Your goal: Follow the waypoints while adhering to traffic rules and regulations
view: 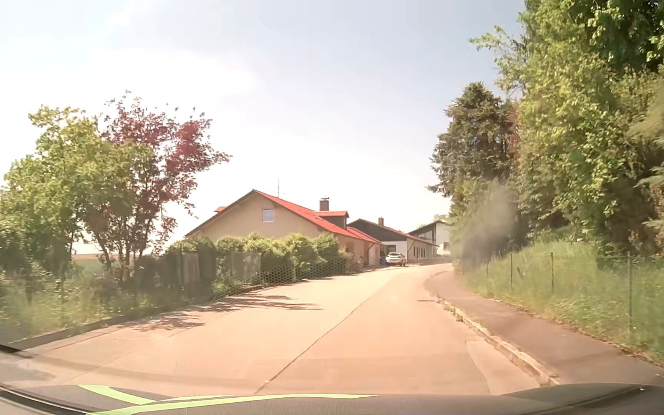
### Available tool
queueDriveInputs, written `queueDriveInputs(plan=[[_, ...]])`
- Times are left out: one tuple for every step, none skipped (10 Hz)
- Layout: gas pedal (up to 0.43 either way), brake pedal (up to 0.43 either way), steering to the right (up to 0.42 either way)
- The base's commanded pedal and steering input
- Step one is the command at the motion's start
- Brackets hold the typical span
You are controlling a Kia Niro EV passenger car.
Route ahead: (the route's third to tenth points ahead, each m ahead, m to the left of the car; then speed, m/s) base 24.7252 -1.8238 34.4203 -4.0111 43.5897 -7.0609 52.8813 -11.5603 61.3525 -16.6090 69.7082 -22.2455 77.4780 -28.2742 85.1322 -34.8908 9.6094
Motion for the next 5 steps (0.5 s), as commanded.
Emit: queueDriveInputs(plan=[[0.157,0.0,0.048],[0.157,0.0,0.047],[0.157,0.0,0.048],[0.15,0.0,0.047],[0.138,0.0,0.044]])
